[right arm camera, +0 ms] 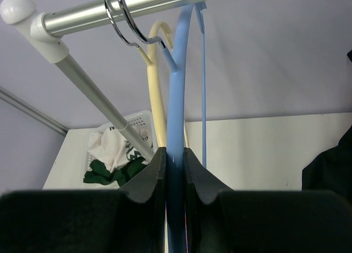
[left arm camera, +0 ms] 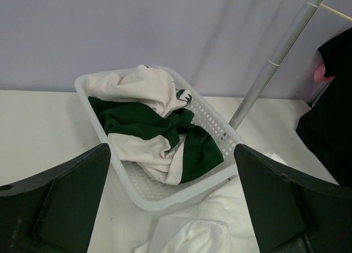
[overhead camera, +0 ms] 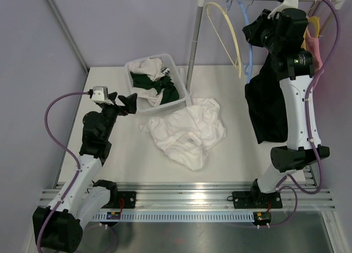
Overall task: Remove the t-shirt from the hanger
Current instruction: Hang the hanger back to the clothesline with the right arm
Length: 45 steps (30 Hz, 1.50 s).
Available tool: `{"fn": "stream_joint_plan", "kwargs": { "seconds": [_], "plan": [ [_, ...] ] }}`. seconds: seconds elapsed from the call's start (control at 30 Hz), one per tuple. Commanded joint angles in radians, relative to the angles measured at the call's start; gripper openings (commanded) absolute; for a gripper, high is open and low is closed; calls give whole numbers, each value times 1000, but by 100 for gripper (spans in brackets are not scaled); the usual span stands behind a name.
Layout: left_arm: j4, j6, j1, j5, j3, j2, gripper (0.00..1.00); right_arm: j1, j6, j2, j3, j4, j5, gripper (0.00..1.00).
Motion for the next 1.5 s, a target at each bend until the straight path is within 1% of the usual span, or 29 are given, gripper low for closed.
{"fn": "stream_joint_plan", "kwargs": {
  "seconds": [0.0, 0.17, 0.37, 0.63, 0.87, 1.17, 1.47],
  "plan": [
    [65, 29, -14, 2, 5, 1, 99, -6, -7, 27, 55, 87, -46, 0],
    [65, 39, -23, -9, 5, 4, 99, -6, -10, 53, 86, 84, -63, 0],
    [63, 44, -31, -21, 8, 10, 99, -6, -21, 103, 141, 61, -41, 0],
    [62, 53, -45, -33, 8, 10, 99, -6, -24, 137, 169, 55, -60, 0],
    [59, 61, -51, -45, 9, 12, 99, -6, -29, 132, 166, 52, -60, 0],
    [57, 66, -57, -47, 12, 20, 99, -6, -41, 189, 233, 15, -47, 0],
    [51, 75, -65, -44, 17, 27, 99, -9, -44, 197, 218, 9, -67, 0]
  ]
}}
